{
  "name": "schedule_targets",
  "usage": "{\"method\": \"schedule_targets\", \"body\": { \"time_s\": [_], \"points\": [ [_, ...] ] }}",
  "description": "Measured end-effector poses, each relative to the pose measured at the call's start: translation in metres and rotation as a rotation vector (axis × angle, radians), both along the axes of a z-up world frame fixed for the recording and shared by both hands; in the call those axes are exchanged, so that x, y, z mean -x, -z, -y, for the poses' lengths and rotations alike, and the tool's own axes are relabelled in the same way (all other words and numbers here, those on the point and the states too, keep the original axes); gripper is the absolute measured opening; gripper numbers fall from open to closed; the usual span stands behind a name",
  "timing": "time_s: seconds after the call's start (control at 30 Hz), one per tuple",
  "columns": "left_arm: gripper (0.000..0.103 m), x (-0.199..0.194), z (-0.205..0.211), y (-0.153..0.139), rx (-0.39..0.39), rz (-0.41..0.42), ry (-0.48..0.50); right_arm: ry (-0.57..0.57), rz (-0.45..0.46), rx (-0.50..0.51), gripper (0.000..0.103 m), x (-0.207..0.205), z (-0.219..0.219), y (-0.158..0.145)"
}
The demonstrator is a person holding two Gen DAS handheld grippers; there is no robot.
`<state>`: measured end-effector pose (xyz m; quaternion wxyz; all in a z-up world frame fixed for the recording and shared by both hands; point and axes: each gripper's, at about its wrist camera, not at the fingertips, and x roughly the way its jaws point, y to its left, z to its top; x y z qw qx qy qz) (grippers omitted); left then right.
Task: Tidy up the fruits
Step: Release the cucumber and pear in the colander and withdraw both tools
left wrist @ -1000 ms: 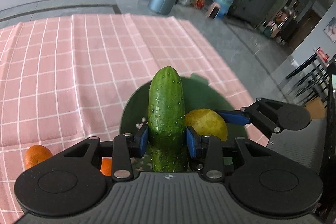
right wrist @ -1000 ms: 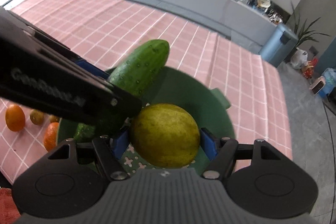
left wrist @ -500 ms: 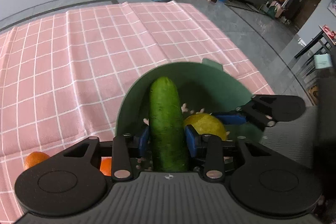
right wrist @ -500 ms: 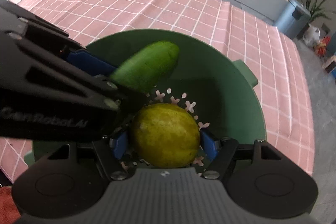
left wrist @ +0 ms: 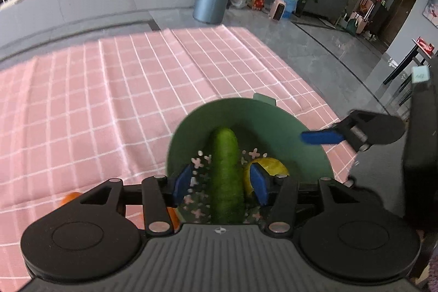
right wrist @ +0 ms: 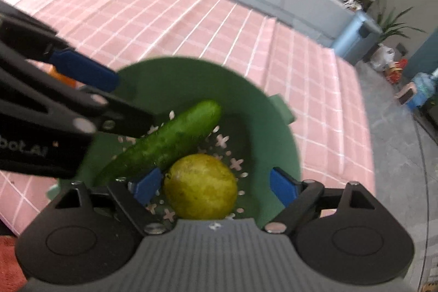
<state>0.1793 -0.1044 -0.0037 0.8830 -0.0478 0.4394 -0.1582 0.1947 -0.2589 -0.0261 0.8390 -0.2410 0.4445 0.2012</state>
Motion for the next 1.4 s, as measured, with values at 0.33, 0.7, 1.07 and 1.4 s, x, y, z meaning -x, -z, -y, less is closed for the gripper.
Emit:
{"method": "schedule_targets", "body": {
  "time_s": [0.33,0.7,1.07,1.4],
  "points": [
    [0.06,0.053,-0.027,-0.035,-0.03,0.093,-0.008,0.088,0.148,-0.184,0.088,0.062,-0.012,-0.037],
    [0.061,0.09,-0.057,-0.041,-0.081,0.137,-0.01,0.218,0.177,-0.388,0.088,0.123,-0.033,-0.035],
    [0.061,0.111,-0.089,-0.02,-0.089,0.142,-0.005,0.256,0.185,-0.439,0.065,0.155,-0.059,-0.017],
    [0.061,0.106,-0.107,0.009,-0.023,0.063,-0.039,0.223,0.088,-0.393,0.049,0.145,-0.087,0.013]
  ]
}}
